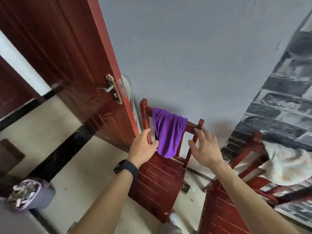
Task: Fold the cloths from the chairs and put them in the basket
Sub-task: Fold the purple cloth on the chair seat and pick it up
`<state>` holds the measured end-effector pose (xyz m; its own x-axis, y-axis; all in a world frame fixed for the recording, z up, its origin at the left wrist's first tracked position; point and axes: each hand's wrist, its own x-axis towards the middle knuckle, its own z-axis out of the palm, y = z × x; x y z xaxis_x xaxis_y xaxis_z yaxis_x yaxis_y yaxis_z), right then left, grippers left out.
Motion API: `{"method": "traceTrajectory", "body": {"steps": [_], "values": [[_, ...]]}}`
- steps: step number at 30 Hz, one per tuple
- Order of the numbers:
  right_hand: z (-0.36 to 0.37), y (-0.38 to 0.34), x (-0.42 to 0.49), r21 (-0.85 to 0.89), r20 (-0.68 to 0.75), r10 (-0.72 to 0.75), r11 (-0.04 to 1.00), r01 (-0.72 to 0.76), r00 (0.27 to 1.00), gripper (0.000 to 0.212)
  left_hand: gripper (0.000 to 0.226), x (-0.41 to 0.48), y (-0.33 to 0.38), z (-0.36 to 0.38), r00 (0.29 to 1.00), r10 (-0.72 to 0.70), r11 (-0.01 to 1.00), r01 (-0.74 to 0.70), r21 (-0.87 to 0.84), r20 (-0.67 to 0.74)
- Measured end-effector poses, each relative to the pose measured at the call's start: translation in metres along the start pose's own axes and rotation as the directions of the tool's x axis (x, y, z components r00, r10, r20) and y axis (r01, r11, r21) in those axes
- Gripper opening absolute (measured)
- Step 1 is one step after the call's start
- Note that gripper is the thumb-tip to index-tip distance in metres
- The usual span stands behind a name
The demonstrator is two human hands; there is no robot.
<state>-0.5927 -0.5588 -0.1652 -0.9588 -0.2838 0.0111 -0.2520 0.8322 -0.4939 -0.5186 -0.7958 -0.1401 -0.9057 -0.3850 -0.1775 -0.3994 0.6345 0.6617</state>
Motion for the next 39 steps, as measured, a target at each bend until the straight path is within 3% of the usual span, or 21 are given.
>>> {"method": "traceTrajectory", "body": {"steps": [2,6,12,15,18,21,24,26,28,31,33,35,39], "values": [[0.011,0.004,0.039,-0.068,-0.011,0.016,0.998,-0.017,1.0,0.068,0.073,0.043,0.002,0.01,0.996,-0.078,0.994,0.082,-0.074,0.053],[0.045,0.018,0.083,-0.231,0.098,0.088,0.971,-0.063,0.991,0.078,0.086,0.112,-0.006,0.034,0.961,-0.216,0.953,0.246,-0.178,0.173],[0.077,0.029,0.096,-0.335,0.014,0.115,0.936,-0.104,0.993,0.079,0.1,0.19,-0.023,0.066,0.94,-0.308,0.926,0.332,-0.181,0.147],[0.082,0.034,0.1,-0.365,-0.01,0.09,0.927,-0.087,0.996,0.083,0.072,0.215,-0.03,0.079,0.955,-0.273,0.951,0.285,-0.118,0.113],[0.084,0.031,0.1,-0.353,0.01,0.134,0.928,-0.122,0.991,0.088,0.025,0.219,-0.032,0.077,0.977,-0.182,0.957,0.203,-0.209,0.114],[0.076,0.017,0.099,-0.327,0.021,0.198,0.928,-0.18,0.98,0.085,0.016,0.209,-0.024,0.051,0.982,-0.115,0.93,0.16,-0.331,0.152],[0.069,-0.012,0.077,-0.022,-0.146,0.335,0.94,-0.342,0.931,0.075,0.017,0.194,-0.006,0.004,0.988,-0.032,0.86,0.104,-0.499,0.15],[0.07,-0.039,0.055,0.365,-0.163,0.518,0.822,-0.436,0.84,0.08,0.017,0.182,0.004,-0.033,0.981,0.069,0.831,0.043,-0.555,0.179],[0.074,-0.072,0.038,0.709,0.066,0.636,0.512,-0.485,0.768,0.096,0.018,0.17,0.008,-0.07,0.963,0.143,0.776,0.033,-0.63,0.227],[0.078,-0.115,0.027,0.851,0.375,0.567,0.104,-0.515,0.733,0.101,0.033,0.155,0.002,-0.113,0.93,0.199,0.647,0.113,-0.754,0.31],[0.081,-0.14,0.022,0.868,0.476,0.448,-0.1,-0.486,0.757,0.083,0.048,0.145,-0.009,-0.135,0.908,0.23,0.615,0.143,-0.775,0.35],[0.085,-0.167,0.019,0.877,0.477,0.401,-0.16,-0.453,0.782,0.061,0.057,0.134,-0.024,-0.155,0.886,0.257,0.621,0.154,-0.768,0.385],[0.077,-0.211,0.018,0.926,0.34,0.473,-0.019,-0.377,0.813,0.027,0.041,0.127,-0.062,-0.186,0.928,0.187,0.799,0.047,-0.6,0.321]]}}
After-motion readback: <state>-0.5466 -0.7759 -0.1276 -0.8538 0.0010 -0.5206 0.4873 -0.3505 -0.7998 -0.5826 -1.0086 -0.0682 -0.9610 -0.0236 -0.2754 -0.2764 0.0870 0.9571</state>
